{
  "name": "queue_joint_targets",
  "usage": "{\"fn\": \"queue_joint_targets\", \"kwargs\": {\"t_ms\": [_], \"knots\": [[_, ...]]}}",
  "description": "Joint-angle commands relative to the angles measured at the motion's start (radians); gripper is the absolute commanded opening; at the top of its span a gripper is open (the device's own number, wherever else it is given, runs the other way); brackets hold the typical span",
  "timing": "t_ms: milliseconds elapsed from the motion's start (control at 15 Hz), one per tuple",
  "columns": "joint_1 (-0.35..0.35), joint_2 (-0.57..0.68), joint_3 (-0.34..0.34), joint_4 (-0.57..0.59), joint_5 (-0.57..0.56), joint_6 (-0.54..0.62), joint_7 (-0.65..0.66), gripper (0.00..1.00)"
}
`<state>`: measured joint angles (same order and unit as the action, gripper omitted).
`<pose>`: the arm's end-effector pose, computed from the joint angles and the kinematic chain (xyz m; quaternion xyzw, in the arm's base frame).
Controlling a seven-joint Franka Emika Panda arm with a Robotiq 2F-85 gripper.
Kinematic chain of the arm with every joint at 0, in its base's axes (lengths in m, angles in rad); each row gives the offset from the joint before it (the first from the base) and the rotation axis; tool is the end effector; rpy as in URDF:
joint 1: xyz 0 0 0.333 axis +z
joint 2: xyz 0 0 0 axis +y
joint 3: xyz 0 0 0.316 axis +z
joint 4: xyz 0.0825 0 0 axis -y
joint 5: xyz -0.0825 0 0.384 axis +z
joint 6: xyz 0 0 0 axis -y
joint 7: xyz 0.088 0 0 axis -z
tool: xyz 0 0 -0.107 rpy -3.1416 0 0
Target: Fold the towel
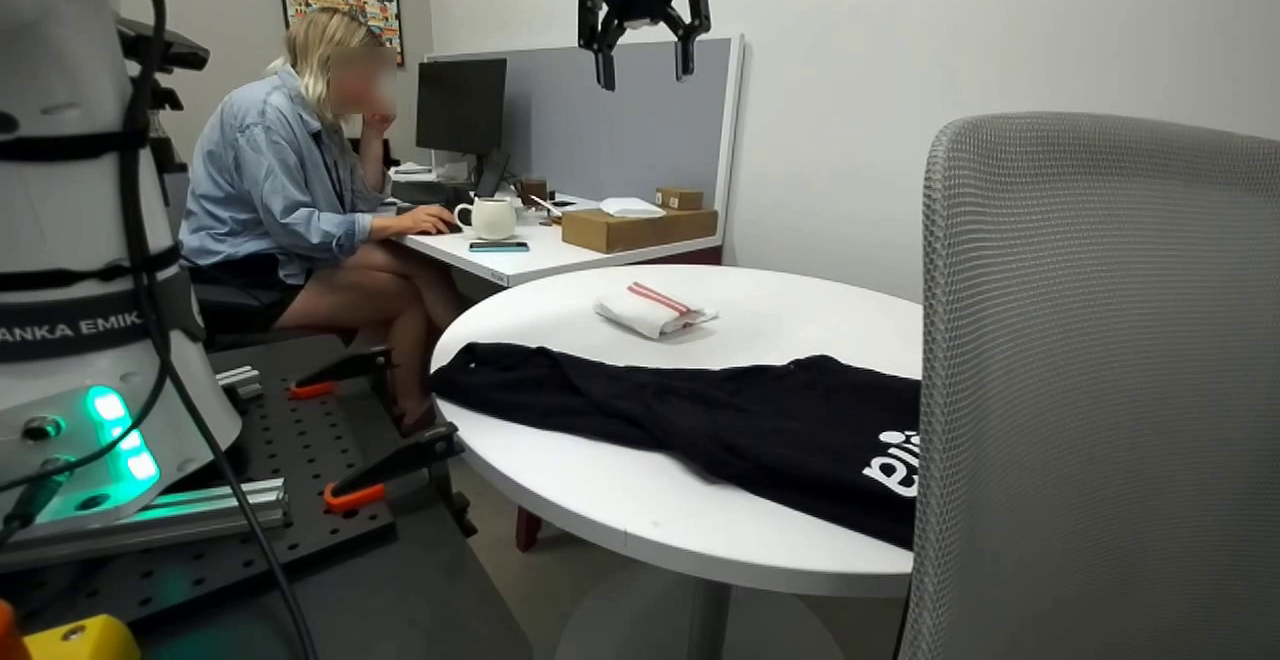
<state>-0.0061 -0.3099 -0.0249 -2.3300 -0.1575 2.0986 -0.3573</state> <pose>0.4599 -0.0223 0.4673 0.9771 0.1987 0.0258 0.0720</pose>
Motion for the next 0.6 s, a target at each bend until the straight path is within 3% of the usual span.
{"fn": "queue_joint_targets", "kwargs": {"t_ms": [0, 533], "knots": [[0.008, -0.022, -0.014, -0.013, -0.001, -0.003, 0.010, 1.00], [0.009, -0.041, -0.013, -0.037, 0.002, 0.001, 0.027, 1.00]]}}
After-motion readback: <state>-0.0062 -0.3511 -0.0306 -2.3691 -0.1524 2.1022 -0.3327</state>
